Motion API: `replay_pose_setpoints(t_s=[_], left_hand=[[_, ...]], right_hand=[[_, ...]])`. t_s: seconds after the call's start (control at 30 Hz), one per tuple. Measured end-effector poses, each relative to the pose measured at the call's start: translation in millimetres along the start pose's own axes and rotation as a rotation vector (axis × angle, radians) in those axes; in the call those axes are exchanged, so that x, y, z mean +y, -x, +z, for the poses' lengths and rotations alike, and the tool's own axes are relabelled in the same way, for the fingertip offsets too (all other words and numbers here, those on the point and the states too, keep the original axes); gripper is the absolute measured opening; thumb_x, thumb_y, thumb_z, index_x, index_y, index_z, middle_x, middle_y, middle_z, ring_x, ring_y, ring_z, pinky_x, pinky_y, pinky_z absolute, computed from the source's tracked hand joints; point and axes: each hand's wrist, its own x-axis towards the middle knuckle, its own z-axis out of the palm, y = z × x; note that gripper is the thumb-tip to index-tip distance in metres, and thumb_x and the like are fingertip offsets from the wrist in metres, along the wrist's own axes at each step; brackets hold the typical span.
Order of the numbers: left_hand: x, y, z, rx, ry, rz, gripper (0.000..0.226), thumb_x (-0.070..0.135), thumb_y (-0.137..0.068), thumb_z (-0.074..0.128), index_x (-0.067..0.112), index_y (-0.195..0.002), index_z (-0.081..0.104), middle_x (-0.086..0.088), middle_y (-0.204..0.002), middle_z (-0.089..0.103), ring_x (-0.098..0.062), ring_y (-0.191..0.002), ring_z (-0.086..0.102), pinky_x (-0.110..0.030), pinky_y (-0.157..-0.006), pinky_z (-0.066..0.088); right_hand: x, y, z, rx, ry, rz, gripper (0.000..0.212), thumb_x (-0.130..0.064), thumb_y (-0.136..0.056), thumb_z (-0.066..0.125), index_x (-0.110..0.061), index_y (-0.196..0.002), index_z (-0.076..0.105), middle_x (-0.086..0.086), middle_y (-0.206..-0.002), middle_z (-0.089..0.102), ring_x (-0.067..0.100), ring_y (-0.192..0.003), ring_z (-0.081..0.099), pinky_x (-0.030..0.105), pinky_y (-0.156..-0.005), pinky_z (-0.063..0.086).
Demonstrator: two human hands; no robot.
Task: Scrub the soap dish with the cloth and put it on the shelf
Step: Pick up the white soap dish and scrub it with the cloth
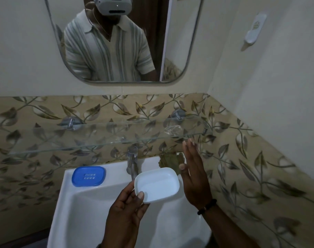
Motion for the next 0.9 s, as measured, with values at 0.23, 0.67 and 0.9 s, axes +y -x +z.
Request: replay_pose_setpoints(t_s=[0.23, 0.67, 0.9], left_hand=[[18.0, 8.7, -8.8, -0.04, 0.04, 0.045, 0.055, 0.011, -0.067, 0.075, 0.016, -0.121, 0.067, -0.004, -0.112, 0.078, -0.026, -0.11, 0.071, -0.034, -0.086, 0.06], [52.7, 22.5, -57.9, 0.061, 0.111, 0.14, 0.058, 0.013, -0.07, 0.076, 0.014, -0.127, 0.066, -0.012, -0.12, 0.074, -0.027, -0.112, 0.07, -0.041, -0.095, 0.056], [63.6, 33.9, -107.7, 0.174, 0.12, 0.222, 0.049, 0.004, -0.078, 0.066, 0.011, -0.126, 0.064, -0.01, -0.119, 0.075, -0.021, -0.106, 0.073, -0.032, -0.084, 0.061]], right_hand=[[-54.9, 20.1, 1.9, -0.255, 0.126, -0.221, 0.064, -0.055, -0.103, 0.024, -0.019, -0.157, 0.025, 0.008, -0.167, 0.015, 0.024, -0.155, 0.013, 0.031, -0.125, 0.013], [-96.4, 25.5, 57.6, -0.348, 0.193, -0.375, 0.053, -0.04, -0.106, 0.036, -0.026, -0.156, 0.027, 0.006, -0.167, 0.018, 0.024, -0.154, 0.015, 0.032, -0.124, 0.021], [-117.1, 20.4, 100.3, -0.451, -0.08, -0.351, 0.054, -0.04, -0.106, 0.035, -0.02, -0.155, 0.03, 0.001, -0.166, 0.02, 0.023, -0.154, 0.016, 0.033, -0.124, 0.018]])
